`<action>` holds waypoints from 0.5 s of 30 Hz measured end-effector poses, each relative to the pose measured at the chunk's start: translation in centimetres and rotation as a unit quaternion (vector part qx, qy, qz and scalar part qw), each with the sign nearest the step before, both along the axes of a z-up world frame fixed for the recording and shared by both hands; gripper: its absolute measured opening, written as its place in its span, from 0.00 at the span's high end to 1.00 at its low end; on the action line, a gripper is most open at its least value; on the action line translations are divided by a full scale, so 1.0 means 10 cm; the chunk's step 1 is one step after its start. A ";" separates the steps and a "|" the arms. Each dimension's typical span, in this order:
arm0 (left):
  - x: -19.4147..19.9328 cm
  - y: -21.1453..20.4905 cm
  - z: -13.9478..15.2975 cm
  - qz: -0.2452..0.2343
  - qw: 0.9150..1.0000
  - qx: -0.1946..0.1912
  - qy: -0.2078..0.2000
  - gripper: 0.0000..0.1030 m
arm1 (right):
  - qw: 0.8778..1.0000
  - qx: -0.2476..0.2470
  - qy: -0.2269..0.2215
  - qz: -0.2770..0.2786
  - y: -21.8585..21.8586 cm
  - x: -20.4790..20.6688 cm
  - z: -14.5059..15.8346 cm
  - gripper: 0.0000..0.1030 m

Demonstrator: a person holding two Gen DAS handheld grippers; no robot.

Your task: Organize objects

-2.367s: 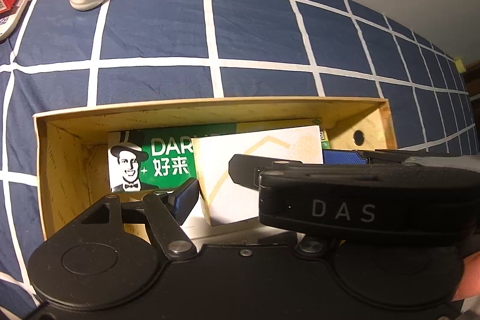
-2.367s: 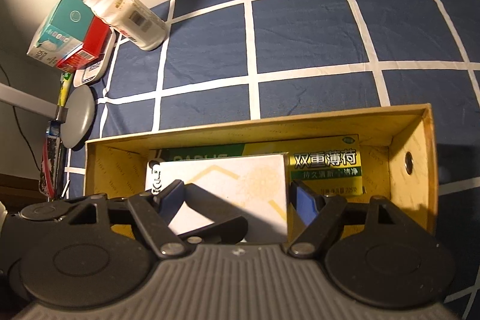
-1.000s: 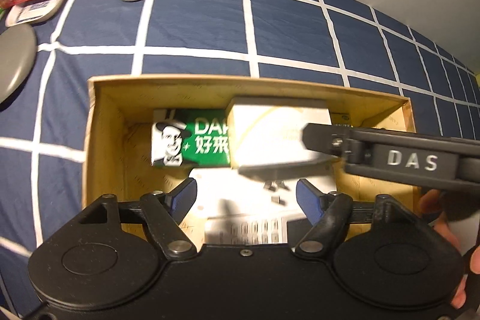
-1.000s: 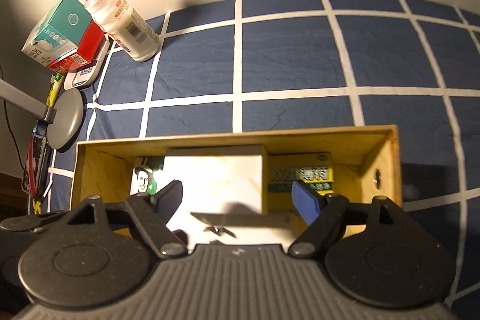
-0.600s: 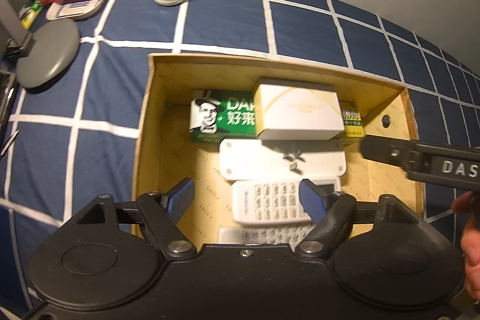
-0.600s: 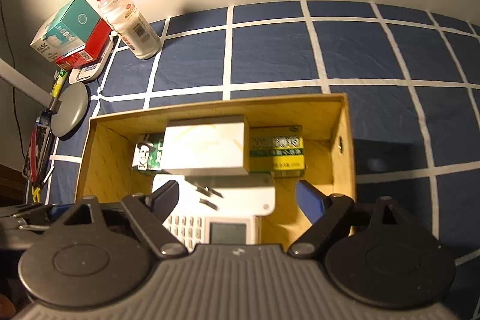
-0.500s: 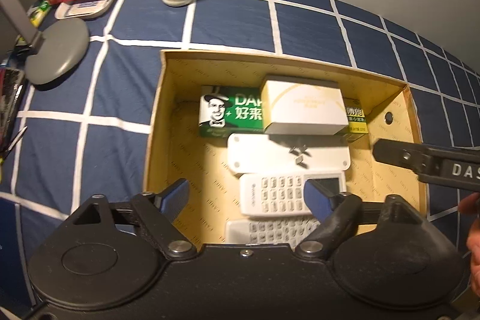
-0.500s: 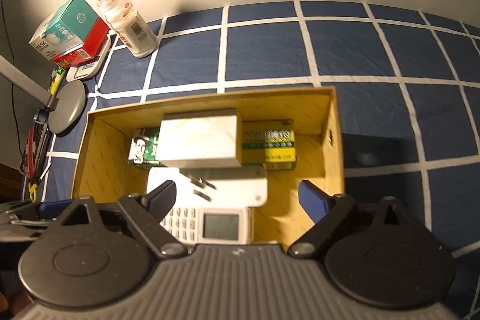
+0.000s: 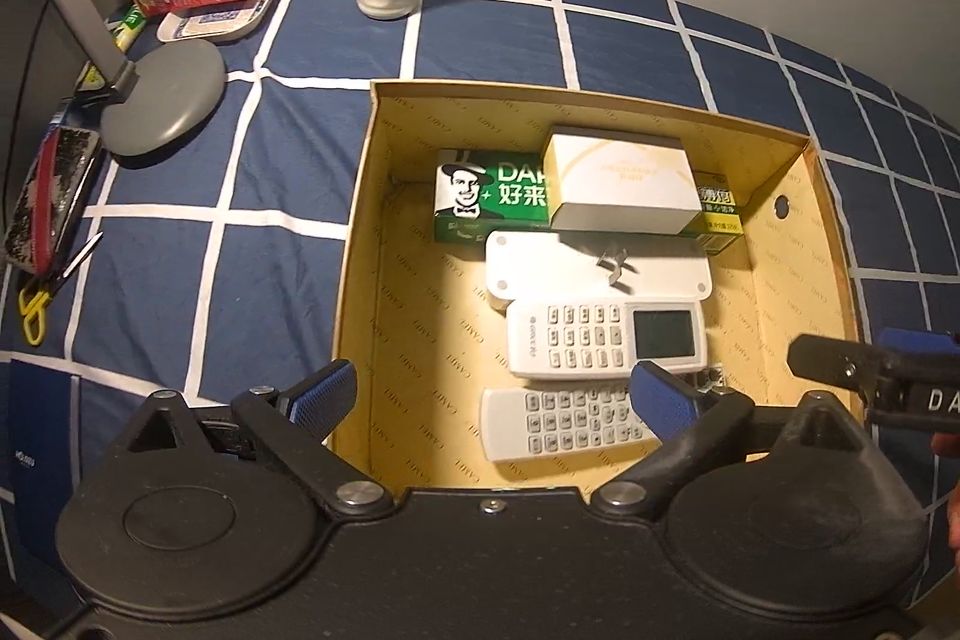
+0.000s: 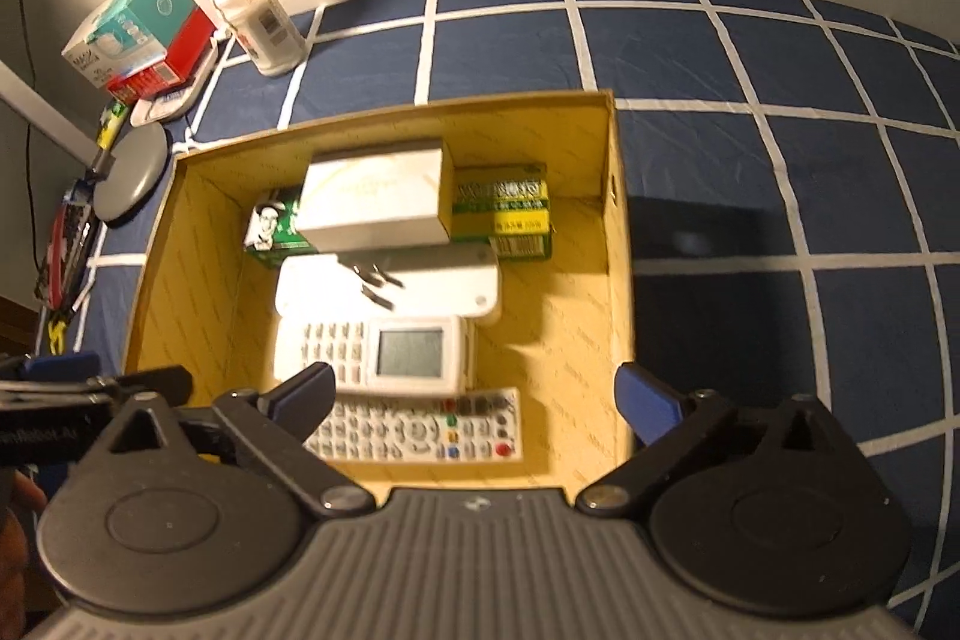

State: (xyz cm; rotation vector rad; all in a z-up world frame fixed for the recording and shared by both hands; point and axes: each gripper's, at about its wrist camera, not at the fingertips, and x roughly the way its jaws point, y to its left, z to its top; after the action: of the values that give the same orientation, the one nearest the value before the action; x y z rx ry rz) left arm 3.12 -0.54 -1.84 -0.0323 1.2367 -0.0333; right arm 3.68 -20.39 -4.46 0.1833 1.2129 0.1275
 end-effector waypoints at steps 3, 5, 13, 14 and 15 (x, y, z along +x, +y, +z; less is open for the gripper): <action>-0.05 0.00 0.00 0.000 1.000 0.008 0.000 0.00 | 1.000 -0.001 0.002 0.003 -0.02 -0.08 -0.03 0.00; -0.09 0.00 0.00 0.000 1.000 0.014 0.000 0.00 | 1.000 -0.006 0.005 0.003 -0.03 -0.11 -0.04 0.00; -0.19 0.03 -0.02 0.007 1.000 0.028 0.004 0.00 | 1.000 -0.014 0.012 0.001 -0.04 -0.23 -0.07 0.00; -0.19 0.03 -0.02 0.006 1.000 0.028 0.005 0.00 | 1.000 -0.013 0.012 0.001 -0.04 -0.25 -0.07 0.00; -0.20 0.03 -0.02 0.006 1.000 0.027 0.006 0.00 | 1.000 -0.013 0.013 0.001 -0.04 -0.26 -0.07 0.00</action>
State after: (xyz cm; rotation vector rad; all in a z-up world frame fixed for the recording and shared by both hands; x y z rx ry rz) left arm 1.16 -0.24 -2.06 0.0073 1.2480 0.0102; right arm 1.06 -20.79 -5.20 0.1609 1.2399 0.1104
